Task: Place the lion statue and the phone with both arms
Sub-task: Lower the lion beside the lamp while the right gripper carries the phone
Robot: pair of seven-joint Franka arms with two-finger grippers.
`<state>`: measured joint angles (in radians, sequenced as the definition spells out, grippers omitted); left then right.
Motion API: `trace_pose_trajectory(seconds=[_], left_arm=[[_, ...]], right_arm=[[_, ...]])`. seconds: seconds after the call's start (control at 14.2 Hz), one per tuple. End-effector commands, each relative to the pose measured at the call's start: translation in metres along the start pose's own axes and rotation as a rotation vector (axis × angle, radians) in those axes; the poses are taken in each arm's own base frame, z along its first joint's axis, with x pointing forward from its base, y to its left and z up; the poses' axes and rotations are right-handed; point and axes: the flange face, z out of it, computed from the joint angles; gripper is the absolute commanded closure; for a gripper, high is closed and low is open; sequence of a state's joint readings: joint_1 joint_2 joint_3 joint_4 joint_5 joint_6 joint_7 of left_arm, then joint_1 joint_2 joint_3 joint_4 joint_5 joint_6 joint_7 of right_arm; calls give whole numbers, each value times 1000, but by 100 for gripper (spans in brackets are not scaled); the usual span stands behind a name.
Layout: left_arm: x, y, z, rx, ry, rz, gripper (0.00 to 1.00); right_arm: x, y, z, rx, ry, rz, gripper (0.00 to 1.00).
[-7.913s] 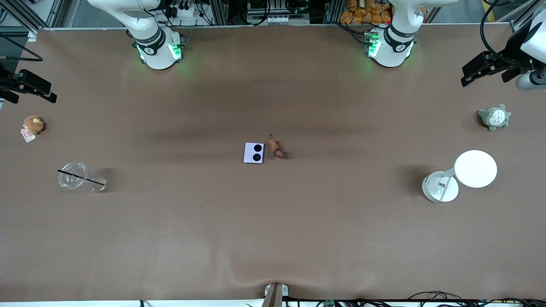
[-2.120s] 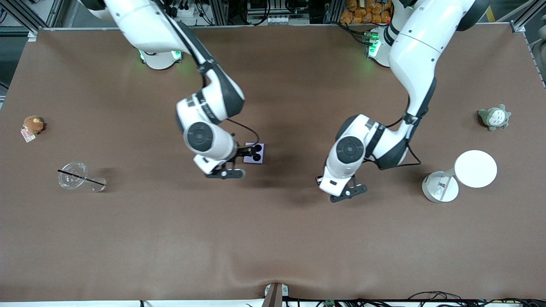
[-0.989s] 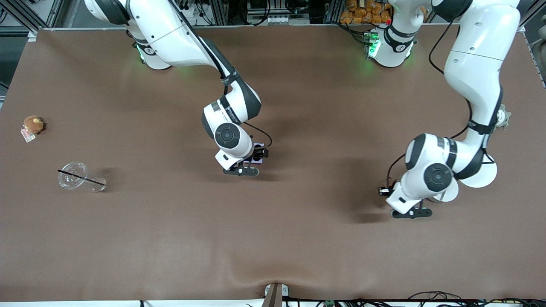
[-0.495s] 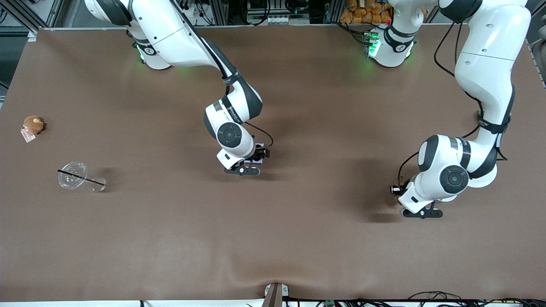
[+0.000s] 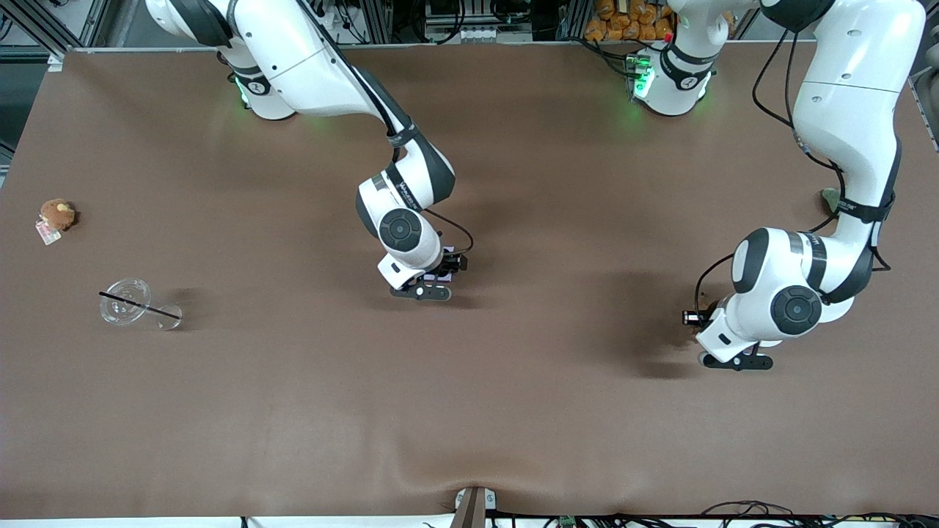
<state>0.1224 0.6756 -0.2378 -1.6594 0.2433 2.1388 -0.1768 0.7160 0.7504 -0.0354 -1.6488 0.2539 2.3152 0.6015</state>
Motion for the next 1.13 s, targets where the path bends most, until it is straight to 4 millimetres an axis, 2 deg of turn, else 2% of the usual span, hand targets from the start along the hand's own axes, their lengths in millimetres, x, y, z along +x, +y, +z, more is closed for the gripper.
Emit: trace_pose_trajectory(seconds=[0.0,0.07,0.14,0.21,0.28,0.35,0.49,0.64,0.85,0.92,0.99,1.06], left_arm=[[-8,-5,-3,12,-5,25,100],[-8,-7,0,7,-7,30,86],[-7,-13,-1,1,-5,22,72],[-7,-14,-2,-1,-3,18,60],[-7,-14,-3,-3,-2,16,40],[-7,-13,-7,-5,4,14,0],[-6,-11,-28,-5,34,-3,0],[-8,-8,-65,-12,81,-25,0],[-36,-1,-145,-14,64,-71,0],[-39,9,-169,-20,72,-64,0],[-43,15,-181,-17,52,-56,0],[-46,13,-201,-13,53,-58,0]], right_arm=[[-5,-6,3,-9,20,-6,46],[-2,-4,-1,-7,22,-1,61],[2,1,-11,-2,24,7,69],[7,5,-26,4,27,16,69],[15,18,-42,-12,18,38,69],[22,30,-66,-26,11,53,69],[42,62,-115,-38,28,88,69],[66,104,-146,-65,41,54,69],[105,174,-168,-105,85,48,68],[117,199,-171,-106,86,9,68],[128,224,-174,-105,85,-17,67],[140,248,-180,-101,98,-37,67]])
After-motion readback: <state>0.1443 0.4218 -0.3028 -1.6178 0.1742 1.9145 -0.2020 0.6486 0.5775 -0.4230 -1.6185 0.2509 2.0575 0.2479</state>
